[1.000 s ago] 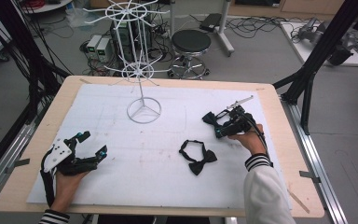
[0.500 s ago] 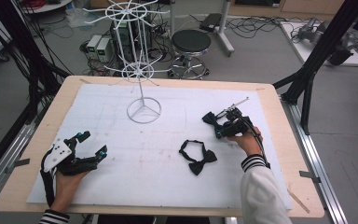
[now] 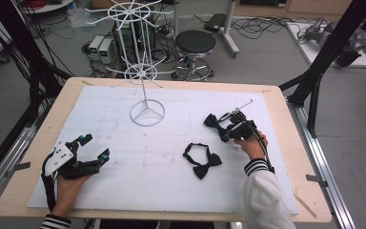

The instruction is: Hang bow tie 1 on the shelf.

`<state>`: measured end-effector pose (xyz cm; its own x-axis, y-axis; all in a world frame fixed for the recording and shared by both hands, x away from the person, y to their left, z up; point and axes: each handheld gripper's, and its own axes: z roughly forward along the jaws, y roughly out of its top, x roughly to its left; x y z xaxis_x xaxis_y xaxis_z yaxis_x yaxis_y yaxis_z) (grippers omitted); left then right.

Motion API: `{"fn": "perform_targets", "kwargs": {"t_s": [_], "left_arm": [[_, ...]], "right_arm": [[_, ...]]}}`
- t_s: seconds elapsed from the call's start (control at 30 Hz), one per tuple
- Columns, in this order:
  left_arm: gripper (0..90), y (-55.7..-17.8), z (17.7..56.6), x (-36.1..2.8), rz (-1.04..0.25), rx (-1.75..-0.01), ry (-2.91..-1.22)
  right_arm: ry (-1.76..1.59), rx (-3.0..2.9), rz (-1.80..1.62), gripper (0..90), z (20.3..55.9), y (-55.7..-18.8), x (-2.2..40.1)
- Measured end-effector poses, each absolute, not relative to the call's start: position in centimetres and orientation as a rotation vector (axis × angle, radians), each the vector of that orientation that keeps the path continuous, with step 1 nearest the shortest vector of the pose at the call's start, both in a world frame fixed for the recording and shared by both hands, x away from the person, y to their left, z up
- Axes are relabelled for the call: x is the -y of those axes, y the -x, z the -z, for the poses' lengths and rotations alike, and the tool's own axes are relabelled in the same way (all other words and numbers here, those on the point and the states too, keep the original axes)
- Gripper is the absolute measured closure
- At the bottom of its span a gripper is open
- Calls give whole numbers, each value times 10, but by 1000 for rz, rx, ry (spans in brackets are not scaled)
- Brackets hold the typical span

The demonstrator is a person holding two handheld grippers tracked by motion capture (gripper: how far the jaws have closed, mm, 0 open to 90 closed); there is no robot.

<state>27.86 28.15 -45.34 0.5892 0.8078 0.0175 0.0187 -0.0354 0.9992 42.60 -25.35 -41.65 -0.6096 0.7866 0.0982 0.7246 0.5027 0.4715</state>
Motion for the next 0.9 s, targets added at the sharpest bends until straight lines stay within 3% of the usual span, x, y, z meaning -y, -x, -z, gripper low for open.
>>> {"fn": "perform_targets", "kwargs": {"t_s": [0.4, 0.9], "left_arm": [[134, -279, 453, -282, -734, -745, -1479], [131, -282, 452, -283, -702, -760, -1490]], "right_arm": [[-1262, -2607, -764, 851, 412, -424, 255], [-1099, -2493, -1049, 852, 388, -408, 261]]}}
